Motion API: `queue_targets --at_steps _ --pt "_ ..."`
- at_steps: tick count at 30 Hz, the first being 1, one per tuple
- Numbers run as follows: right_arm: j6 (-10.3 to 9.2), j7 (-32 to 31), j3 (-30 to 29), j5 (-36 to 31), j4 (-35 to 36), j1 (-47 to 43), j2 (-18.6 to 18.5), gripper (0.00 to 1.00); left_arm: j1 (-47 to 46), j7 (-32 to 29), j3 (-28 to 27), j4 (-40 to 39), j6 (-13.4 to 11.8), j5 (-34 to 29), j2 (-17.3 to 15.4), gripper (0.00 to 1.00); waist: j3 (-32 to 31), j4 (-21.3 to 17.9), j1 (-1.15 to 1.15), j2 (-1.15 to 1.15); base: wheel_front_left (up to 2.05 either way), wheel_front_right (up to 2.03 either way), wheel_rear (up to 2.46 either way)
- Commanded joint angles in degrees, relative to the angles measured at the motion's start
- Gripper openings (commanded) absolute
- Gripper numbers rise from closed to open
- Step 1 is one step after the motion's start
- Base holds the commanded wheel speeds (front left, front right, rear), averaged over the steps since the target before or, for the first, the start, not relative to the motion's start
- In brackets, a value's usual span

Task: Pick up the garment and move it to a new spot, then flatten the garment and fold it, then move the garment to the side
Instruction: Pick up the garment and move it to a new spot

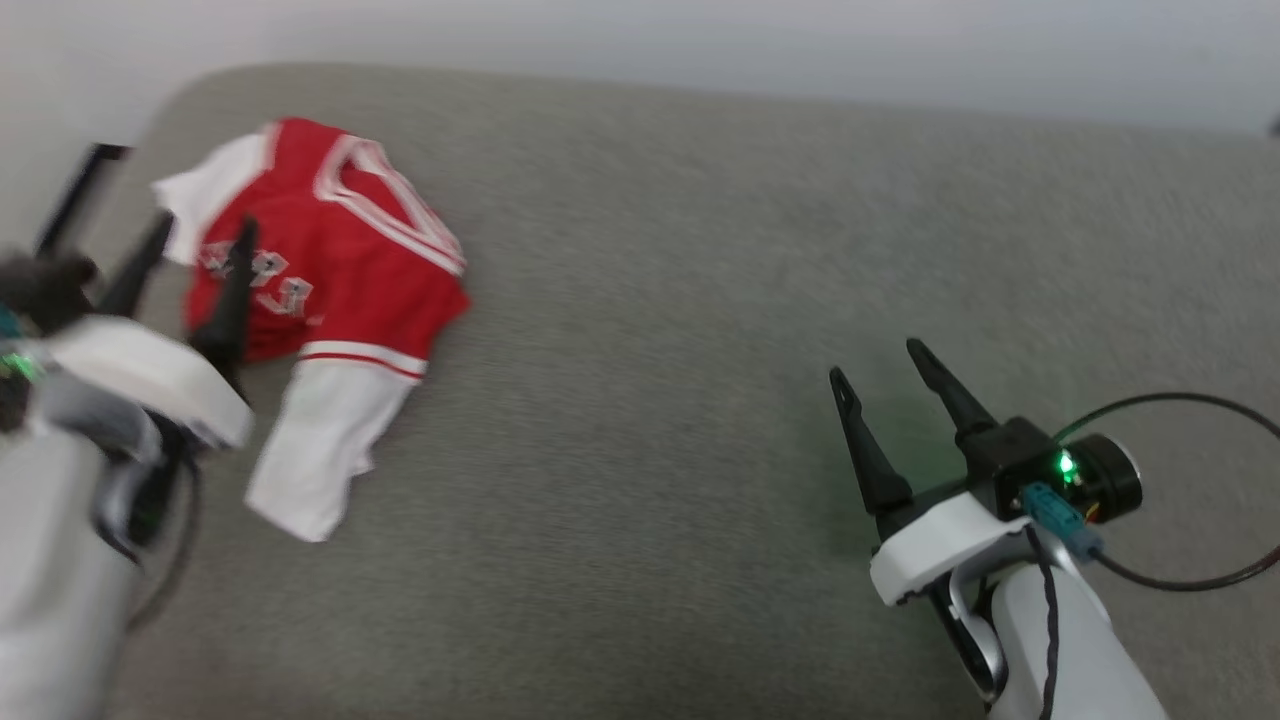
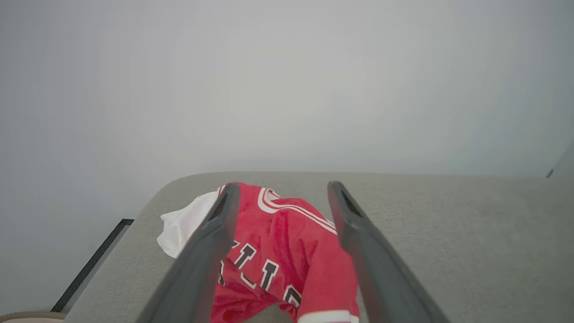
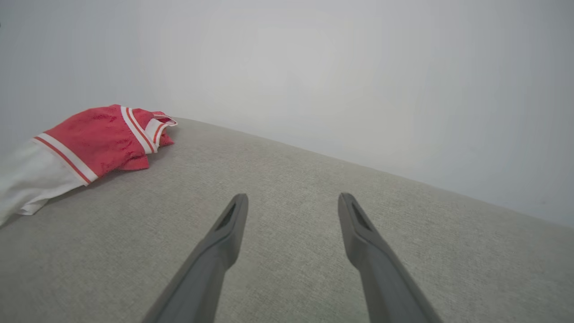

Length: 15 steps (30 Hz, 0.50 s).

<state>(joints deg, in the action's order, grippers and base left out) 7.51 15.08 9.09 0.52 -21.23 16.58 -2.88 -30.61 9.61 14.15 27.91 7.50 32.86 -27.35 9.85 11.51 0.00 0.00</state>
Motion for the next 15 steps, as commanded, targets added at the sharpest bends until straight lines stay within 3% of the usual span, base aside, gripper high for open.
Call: queue_targets --at_steps 1,10,15 --pt "-0.04 0.1 0.0 0.2 0.6 1.2 -0.1 1.00 -3.2 -3.0 2.7 1.1 -0.1 4.3 -2.6 1.00 6.7 -6.6 0.00 0.00 0.00 0.00 0.00" --pt "-0.04 0.1 1.3 2.2 4.1 3.6 0.0 1.00 -15.1 -25.8 17.1 5.9 -0.1 27.6 -18.2 1.00 14.4 -14.8 0.00 0.00 0.00 0.00 0.00" --pt "-0.04 0.1 2.0 2.4 5.5 4.5 0.0 1.00 -17.6 -33.2 20.9 10.1 -0.1 34.3 -22.3 1.00 17.6 -17.8 0.00 0.00 0.00 0.00 0.00"
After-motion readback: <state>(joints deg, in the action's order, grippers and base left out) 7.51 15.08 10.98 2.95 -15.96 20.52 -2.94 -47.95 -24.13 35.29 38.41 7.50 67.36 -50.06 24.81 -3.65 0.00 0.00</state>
